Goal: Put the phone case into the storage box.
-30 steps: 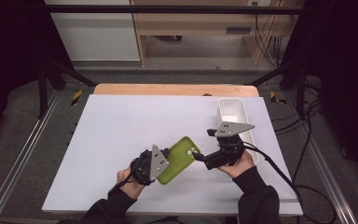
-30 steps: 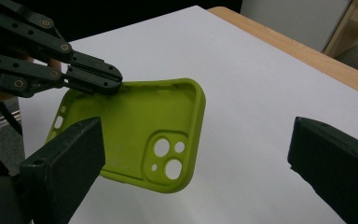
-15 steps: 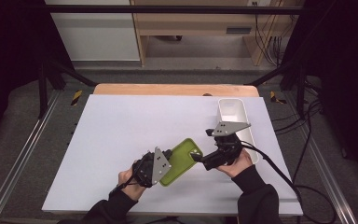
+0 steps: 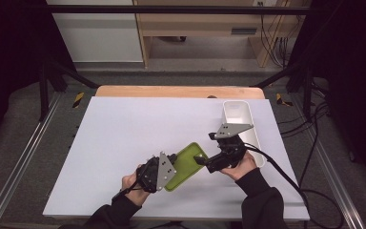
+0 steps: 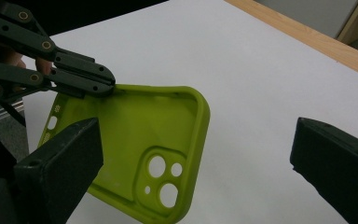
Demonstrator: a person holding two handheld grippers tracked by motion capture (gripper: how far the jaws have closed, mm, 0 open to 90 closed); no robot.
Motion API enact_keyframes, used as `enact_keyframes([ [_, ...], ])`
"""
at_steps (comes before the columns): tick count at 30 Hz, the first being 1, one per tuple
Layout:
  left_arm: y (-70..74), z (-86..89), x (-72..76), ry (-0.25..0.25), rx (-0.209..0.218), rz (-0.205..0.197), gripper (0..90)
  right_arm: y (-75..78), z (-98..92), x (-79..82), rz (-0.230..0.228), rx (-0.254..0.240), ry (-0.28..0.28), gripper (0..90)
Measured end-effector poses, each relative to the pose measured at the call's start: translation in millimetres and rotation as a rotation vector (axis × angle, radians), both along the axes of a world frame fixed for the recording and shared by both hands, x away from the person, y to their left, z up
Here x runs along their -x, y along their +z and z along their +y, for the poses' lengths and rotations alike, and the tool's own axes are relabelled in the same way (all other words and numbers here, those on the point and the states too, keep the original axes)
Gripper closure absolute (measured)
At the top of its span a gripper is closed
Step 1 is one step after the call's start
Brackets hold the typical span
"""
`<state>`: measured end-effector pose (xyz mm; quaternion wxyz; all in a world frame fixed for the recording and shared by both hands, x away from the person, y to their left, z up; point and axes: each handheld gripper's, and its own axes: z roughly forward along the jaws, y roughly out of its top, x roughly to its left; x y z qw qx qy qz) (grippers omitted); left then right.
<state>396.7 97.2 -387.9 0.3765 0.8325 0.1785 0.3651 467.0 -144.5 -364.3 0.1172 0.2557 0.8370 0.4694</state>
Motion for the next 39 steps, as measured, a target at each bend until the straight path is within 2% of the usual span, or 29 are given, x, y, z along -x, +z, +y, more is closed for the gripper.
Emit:
enact_keyframes([
  [15,-0.4,-1.8,1.8,-0.005,-0.015,-0.014,87.7,2.1,6.9,-5.2,0.045,0.014,0.030,8.3],
  [39,0.9,-4.6,6.3,-0.020,-0.024,-0.034,87.8,1.0,6.4,-11.9,0.138,0.034,0.092,29.8],
])
